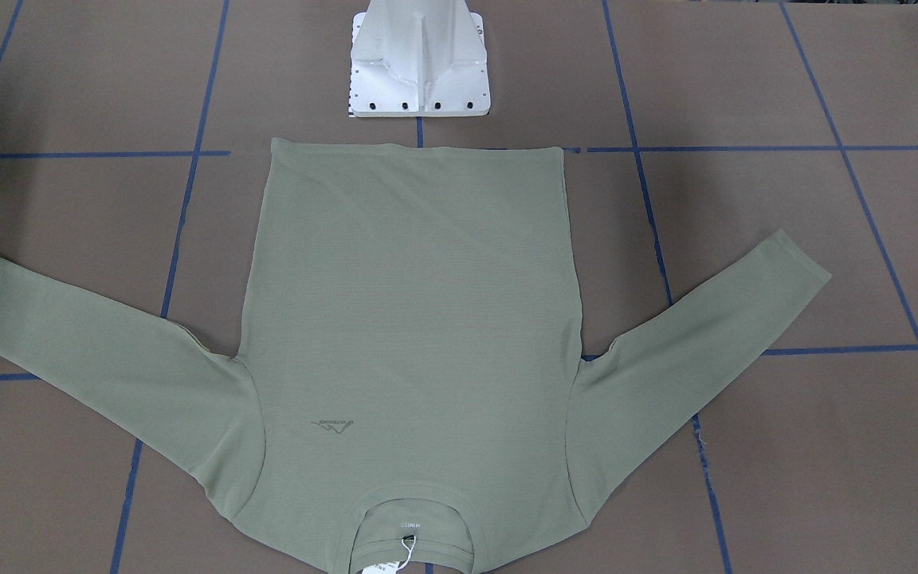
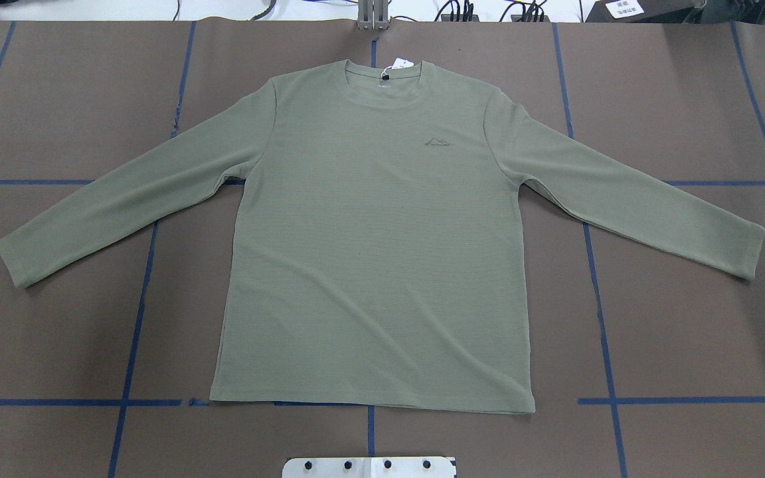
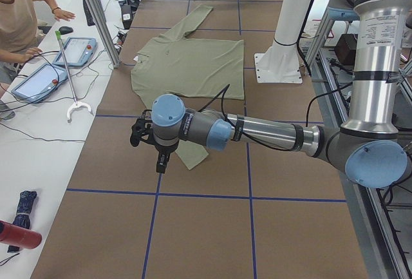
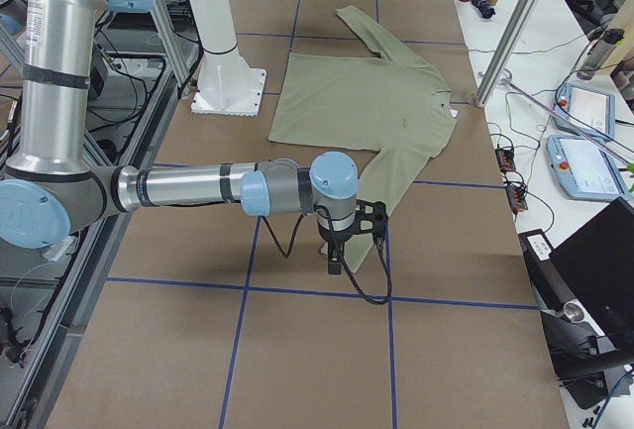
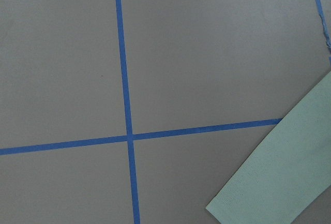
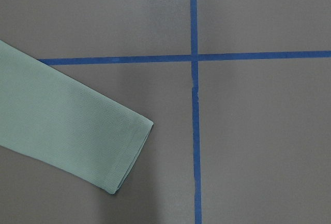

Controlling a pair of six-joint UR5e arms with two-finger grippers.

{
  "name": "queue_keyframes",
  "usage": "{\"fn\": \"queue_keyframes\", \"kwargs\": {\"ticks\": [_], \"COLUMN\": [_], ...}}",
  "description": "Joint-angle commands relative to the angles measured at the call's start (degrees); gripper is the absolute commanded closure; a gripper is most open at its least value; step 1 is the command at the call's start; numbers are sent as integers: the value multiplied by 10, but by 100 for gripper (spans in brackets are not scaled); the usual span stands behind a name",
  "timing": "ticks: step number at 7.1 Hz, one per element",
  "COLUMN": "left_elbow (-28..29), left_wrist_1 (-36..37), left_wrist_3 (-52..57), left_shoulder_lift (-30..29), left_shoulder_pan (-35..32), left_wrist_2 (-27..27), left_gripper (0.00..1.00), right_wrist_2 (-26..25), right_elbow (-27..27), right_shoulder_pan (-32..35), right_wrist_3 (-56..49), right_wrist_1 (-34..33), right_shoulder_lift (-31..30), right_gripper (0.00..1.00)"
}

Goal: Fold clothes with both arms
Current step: 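Lower the right gripper toward the sleeve cuff nearest it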

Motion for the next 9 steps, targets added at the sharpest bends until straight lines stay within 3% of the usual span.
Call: {"fn": "queue_keyframes", "kwargs": {"ticks": [1, 4, 5, 6, 7, 9], "left_elbow": [-14, 2, -9, -12, -16, -11], "left_wrist_1": [-1, -9, -9, -10, -11, -20], "left_wrist_3": [0, 2, 2, 3, 4, -7], "left_shoulder_lift": [12, 29, 32, 32, 33, 30], "left_shoulder_pan": [7, 9, 10, 12, 13, 18], "left_wrist_2": [3, 0, -6, -6, -24, -53], "left_gripper": [0, 0, 0, 0, 0, 0], "right_wrist_2": [3, 5, 27, 67, 69, 66], "right_elbow": [-10, -18, -24, -42, -60, -132], "right_shoulder_pan": [-2, -10, -28, -31, -49, -96], "right_wrist_3": [-1, -5, -2, 0, 0, 37], "right_wrist_1": [2, 18, 32, 42, 67, 73], "right_shoulder_lift": [1, 2, 1, 1, 2, 62], "right_gripper": [0, 0, 0, 0, 0, 1]}}
